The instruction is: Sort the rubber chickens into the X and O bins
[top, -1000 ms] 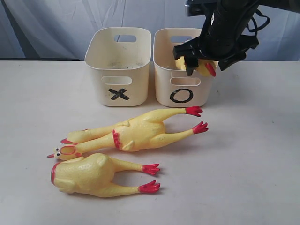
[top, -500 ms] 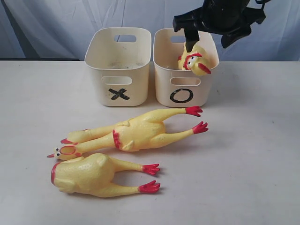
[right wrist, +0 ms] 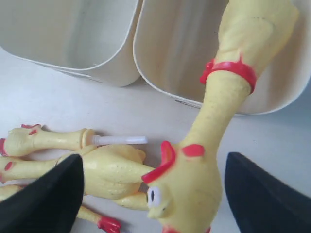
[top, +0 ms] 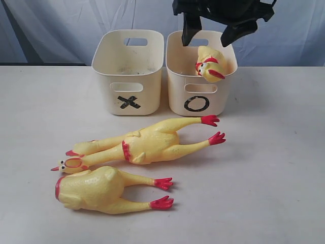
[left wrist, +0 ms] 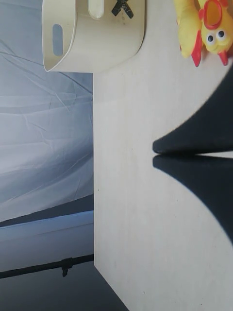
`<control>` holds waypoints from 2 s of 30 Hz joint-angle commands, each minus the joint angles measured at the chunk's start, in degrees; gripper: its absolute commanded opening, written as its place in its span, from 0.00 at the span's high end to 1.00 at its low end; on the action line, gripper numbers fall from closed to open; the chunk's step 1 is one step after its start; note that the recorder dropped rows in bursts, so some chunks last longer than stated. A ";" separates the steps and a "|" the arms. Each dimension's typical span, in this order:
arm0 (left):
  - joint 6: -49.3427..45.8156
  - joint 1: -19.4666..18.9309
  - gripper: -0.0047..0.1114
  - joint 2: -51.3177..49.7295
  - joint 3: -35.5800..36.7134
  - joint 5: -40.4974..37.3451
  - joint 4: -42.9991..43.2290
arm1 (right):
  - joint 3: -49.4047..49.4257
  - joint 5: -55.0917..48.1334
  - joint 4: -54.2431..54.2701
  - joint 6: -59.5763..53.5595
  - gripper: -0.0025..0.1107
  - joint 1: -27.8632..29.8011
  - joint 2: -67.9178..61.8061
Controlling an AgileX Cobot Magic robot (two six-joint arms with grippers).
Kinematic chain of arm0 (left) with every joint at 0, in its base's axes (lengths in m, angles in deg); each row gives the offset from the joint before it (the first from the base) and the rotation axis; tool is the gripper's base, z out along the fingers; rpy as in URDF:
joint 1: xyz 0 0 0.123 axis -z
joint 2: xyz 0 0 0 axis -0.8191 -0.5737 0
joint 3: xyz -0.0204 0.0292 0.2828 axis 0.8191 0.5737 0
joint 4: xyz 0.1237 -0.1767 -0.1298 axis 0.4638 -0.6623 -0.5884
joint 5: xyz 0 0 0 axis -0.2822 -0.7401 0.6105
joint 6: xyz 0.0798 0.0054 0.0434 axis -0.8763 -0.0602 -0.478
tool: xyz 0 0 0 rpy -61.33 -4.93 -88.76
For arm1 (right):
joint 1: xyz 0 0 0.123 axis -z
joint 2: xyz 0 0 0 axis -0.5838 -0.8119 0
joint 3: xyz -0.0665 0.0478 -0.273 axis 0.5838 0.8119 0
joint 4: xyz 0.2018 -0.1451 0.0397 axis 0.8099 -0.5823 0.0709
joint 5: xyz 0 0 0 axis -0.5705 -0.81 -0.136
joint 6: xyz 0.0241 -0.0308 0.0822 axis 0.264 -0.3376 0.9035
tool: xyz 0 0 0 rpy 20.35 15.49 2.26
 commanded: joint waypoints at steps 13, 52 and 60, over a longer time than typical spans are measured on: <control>0.15 -0.09 0.96 0.26 0.29 0.15 0.13 | -0.36 -1.81 -0.81 -4.80 0.32 0.17 7.81; 0.15 -0.09 0.96 0.26 0.29 0.15 0.13 | 68.71 12.49 5.16 -4.93 0.98 0.17 76.88; 0.15 -0.09 0.96 0.26 0.29 0.15 0.13 | 77.56 14.69 14.41 -13.20 0.98 0.17 90.95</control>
